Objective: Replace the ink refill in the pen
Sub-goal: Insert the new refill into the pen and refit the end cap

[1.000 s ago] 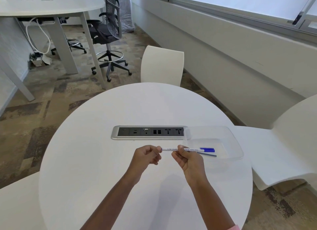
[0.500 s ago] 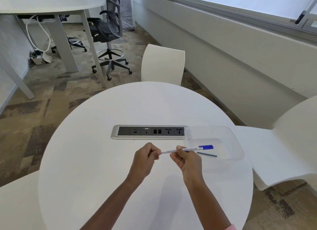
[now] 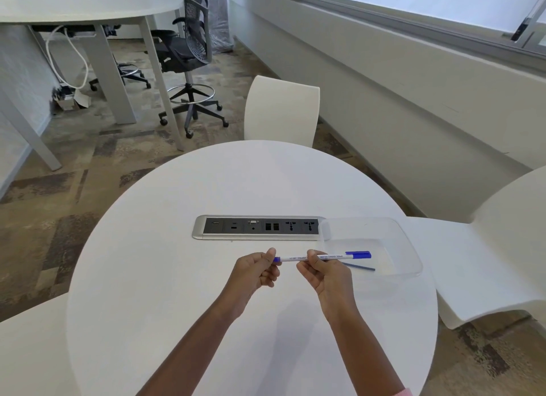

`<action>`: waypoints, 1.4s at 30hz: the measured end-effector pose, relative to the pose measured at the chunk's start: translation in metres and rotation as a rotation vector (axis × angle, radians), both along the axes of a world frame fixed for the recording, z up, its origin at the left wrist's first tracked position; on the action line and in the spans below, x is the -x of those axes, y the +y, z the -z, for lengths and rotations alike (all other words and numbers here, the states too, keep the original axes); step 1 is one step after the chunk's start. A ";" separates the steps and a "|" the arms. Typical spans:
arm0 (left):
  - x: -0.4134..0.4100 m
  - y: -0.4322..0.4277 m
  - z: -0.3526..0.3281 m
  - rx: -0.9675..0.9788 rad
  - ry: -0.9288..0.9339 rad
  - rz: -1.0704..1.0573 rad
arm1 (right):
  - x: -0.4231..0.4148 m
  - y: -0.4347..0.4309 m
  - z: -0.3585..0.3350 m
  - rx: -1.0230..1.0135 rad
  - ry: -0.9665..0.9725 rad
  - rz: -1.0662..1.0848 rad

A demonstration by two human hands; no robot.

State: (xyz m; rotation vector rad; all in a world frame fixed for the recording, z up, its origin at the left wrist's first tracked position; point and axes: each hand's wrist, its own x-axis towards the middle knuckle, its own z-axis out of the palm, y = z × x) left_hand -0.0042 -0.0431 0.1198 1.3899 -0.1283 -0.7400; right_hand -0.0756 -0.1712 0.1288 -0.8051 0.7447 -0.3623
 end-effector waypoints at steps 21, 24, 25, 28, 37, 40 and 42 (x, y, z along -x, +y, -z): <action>0.004 0.007 0.003 -0.356 -1.015 0.029 | 0.001 0.011 0.001 -0.148 0.010 0.058; 0.001 0.010 0.004 -0.367 -1.164 0.074 | 0.003 0.012 0.002 -0.193 0.005 0.055; 0.001 0.010 0.004 -0.354 -1.147 0.071 | 0.003 0.011 0.001 -0.188 0.000 0.051; 0.000 0.007 0.003 -0.261 -0.832 0.012 | 0.003 0.007 -0.001 -0.135 0.002 0.034; -0.001 0.013 0.004 -0.083 -0.086 0.097 | 0.004 0.008 -0.001 -0.008 -0.025 -0.019; 0.000 0.014 0.002 -0.103 -0.060 0.155 | 0.004 0.010 -0.002 0.032 -0.023 -0.034; 0.000 0.014 0.000 -0.108 -0.029 0.181 | 0.003 0.011 -0.002 0.046 -0.012 -0.038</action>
